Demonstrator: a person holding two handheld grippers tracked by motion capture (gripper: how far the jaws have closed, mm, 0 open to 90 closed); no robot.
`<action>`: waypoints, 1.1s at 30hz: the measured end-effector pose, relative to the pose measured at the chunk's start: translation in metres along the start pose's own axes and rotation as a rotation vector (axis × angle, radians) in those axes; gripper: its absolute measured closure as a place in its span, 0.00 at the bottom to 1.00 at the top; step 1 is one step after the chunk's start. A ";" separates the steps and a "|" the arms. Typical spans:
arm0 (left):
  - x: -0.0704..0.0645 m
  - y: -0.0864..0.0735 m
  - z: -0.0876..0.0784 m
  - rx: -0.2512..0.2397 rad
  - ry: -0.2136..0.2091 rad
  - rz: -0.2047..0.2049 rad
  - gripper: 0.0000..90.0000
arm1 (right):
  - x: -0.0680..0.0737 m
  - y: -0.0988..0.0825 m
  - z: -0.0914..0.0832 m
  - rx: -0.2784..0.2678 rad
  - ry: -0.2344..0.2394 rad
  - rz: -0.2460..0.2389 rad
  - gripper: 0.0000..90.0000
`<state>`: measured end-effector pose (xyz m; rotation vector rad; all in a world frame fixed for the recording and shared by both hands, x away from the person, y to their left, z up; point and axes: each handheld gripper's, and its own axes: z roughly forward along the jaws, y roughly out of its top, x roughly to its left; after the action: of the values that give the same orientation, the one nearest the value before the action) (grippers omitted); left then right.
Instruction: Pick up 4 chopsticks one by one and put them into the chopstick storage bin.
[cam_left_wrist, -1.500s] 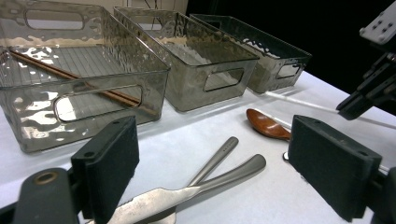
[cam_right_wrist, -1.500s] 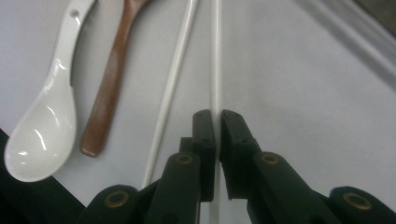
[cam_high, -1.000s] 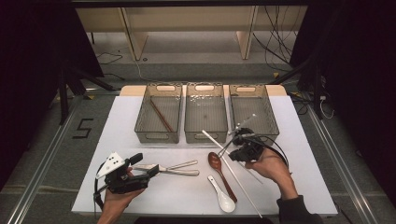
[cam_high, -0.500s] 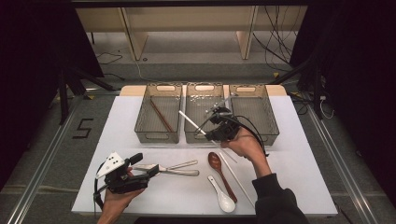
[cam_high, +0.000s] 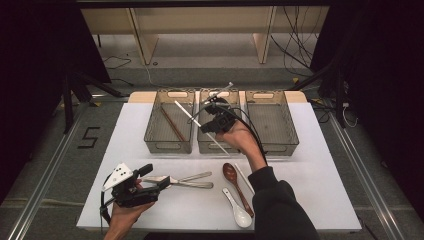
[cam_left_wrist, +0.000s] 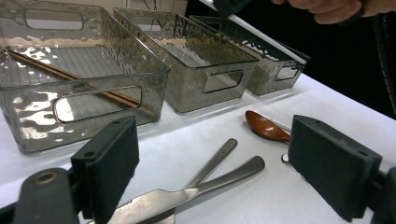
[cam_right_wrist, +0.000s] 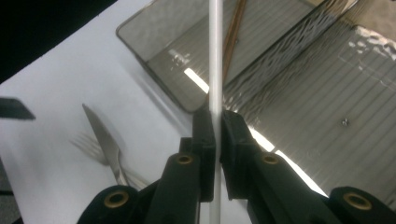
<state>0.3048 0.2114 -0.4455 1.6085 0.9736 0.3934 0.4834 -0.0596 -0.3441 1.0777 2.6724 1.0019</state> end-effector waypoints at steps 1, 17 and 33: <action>0.000 0.000 0.000 0.000 0.000 0.000 0.18 | 0.000 0.003 0.002 -0.003 -0.001 0.004 0.95; 0.000 0.000 0.000 -0.007 -0.003 -0.007 0.18 | -0.006 0.048 0.024 -0.068 0.032 0.072 0.95; 0.000 0.001 0.000 -0.011 -0.009 -0.010 0.18 | -0.007 0.066 0.045 -0.117 0.023 0.161 0.95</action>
<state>0.3049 0.2113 -0.4449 1.5936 0.9712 0.3834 0.5411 -0.0046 -0.3405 1.2797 2.5401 1.1888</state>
